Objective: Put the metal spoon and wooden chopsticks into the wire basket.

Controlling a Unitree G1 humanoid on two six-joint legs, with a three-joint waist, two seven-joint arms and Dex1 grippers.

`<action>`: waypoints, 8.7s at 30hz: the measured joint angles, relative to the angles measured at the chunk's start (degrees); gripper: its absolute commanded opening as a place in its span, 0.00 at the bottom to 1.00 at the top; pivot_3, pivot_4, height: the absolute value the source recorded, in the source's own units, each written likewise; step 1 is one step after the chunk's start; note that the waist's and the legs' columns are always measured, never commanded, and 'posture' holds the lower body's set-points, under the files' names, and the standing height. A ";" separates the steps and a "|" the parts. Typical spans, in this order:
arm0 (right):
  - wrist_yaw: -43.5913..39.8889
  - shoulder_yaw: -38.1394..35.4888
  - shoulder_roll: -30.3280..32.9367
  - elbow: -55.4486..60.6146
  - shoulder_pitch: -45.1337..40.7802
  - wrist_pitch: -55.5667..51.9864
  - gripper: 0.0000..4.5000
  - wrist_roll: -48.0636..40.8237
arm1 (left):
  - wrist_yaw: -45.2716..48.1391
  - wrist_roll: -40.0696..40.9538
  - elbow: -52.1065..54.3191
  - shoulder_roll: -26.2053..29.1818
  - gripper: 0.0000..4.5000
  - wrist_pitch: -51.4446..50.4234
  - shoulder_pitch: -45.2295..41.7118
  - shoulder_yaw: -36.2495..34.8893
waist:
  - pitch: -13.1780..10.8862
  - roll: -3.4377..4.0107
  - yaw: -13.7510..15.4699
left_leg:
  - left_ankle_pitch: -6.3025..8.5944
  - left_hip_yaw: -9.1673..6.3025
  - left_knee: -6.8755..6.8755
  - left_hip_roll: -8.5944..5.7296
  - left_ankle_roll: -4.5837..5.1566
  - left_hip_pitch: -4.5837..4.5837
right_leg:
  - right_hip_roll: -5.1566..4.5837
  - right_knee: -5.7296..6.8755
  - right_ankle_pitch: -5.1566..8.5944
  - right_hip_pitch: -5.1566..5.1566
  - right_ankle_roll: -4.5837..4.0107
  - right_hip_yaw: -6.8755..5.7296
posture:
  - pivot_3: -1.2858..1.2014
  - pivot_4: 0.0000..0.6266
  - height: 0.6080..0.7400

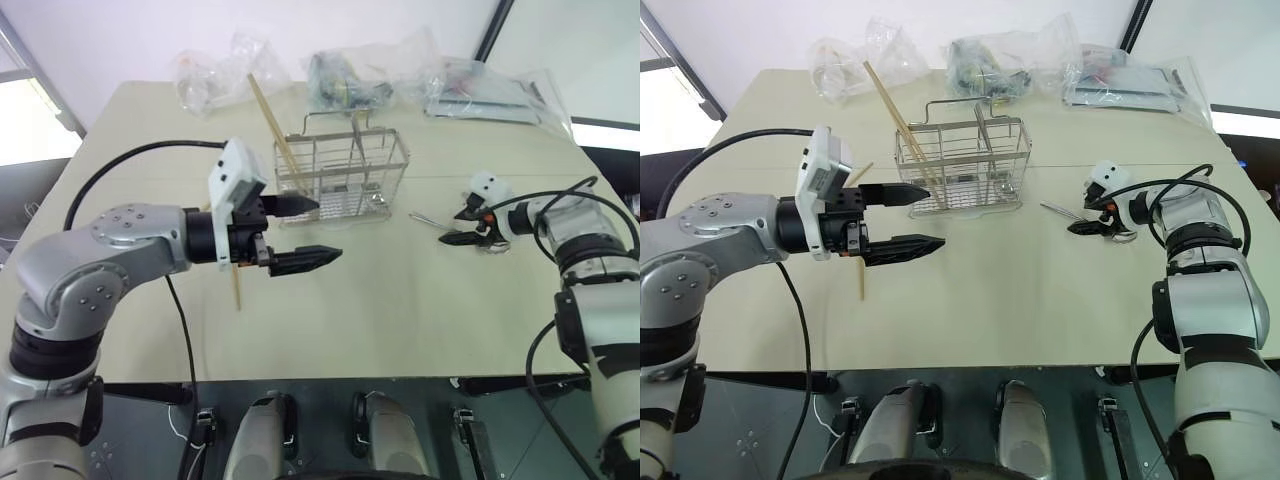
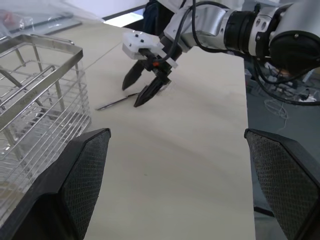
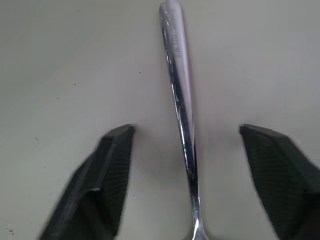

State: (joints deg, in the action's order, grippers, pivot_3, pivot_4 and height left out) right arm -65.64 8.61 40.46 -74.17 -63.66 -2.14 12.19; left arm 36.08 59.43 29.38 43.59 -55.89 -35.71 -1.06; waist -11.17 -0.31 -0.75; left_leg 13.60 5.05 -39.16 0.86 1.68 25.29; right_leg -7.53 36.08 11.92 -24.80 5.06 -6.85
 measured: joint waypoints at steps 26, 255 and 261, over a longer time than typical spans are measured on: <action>-17.34 -17.55 -1.05 44.62 11.19 -30.57 0.01 -32.26 | 0.62 -3.91 -7.68 -0.19 1.00 1.59 -4.64 -4.54 | -0.08 0.13 0.05 | -0.01 -0.07 0.02 0.03 -0.02 0.04 | 0.01 0.10 0.00 -0.11 0.01 -0.03 | 0.52 0.24 0.73; 12.44 -28.00 7.82 77.39 31.11 -46.06 1.00 -63.45 | -27.50 -31.28 -43.67 -37.05 0.01 27.42 -34.14 -19.74 | -0.25 -0.34 2.95 | 0.30 0.06 -0.92 -0.04 0.60 1.00 | -0.12 0.09 -0.36 -0.48 0.48 -0.03 | 0.52 0.24 0.73; 13.61 -29.69 7.84 78.00 31.78 -46.51 1.00 -64.50 | -26.60 -34.02 -40.96 -39.86 0.01 29.67 -26.52 -12.29 | -0.25 -0.33 2.92 | 0.30 0.12 -0.91 -0.03 0.60 1.01 | -0.09 0.11 -0.36 -0.54 0.47 -0.01 | 0.52 0.24 0.73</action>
State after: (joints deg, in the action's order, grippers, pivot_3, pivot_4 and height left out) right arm -52.03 -21.08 48.30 3.83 -31.88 -48.65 -52.31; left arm 9.48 25.41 -11.58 3.73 -26.22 -62.23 -13.35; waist -11.42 -0.64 2.17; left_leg 13.89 5.17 -40.07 0.83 2.28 26.30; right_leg -7.61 36.19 11.56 -25.34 5.54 -6.86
